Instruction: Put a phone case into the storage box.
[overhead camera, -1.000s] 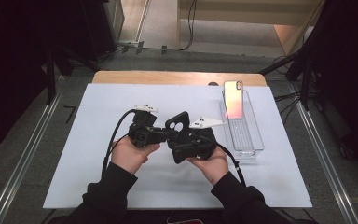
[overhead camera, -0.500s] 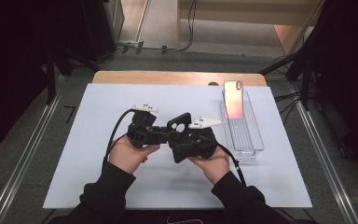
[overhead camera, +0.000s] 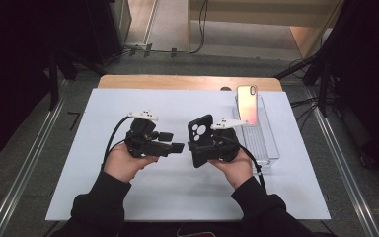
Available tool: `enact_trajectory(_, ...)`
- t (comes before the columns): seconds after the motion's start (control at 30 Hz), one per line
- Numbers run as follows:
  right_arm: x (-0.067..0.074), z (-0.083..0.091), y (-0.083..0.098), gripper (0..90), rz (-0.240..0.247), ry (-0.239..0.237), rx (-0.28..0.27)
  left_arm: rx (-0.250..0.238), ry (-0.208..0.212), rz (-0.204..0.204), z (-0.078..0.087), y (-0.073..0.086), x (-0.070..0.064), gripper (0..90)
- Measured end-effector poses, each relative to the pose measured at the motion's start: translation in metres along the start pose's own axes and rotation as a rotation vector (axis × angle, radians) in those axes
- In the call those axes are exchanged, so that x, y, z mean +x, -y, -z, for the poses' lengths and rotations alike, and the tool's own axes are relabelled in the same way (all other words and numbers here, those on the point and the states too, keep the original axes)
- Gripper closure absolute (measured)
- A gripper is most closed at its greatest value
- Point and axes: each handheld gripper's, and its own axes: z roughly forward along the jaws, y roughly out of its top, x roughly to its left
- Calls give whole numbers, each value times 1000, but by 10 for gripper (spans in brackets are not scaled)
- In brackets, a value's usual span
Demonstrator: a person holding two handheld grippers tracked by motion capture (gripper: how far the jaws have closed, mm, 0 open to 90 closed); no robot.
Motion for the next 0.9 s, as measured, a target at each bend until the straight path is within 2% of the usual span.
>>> enact_trajectory(0.1, -4, 5, -2, 130, 6, -10, -3, -2, 2, -12, -3, 9, 5, 348)
enact_trajectory(0.2, -7, 9, -4, 130, 1, -22, -5, 17, 14, -23, -5, 19, 8, 348)
enact_trajectory(0.33, -10, 14, -5, 130, 1, -39, -6, 30, -7, -59, -6, 31, 12, 324)
enact_trajectory(0.5, -11, 16, -6, 130, 10, -49, -12, 28, 8, -53, -8, 44, 18, 323)
enact_trajectory(0.67, -11, 19, -8, 130, 7, -58, -10, 51, -7, -65, -8, 57, 22, 323)
enact_trajectory(0.9, -15, 28, -13, 130, 1, -58, -21, 66, -9, -44, -3, 73, 29, 323)
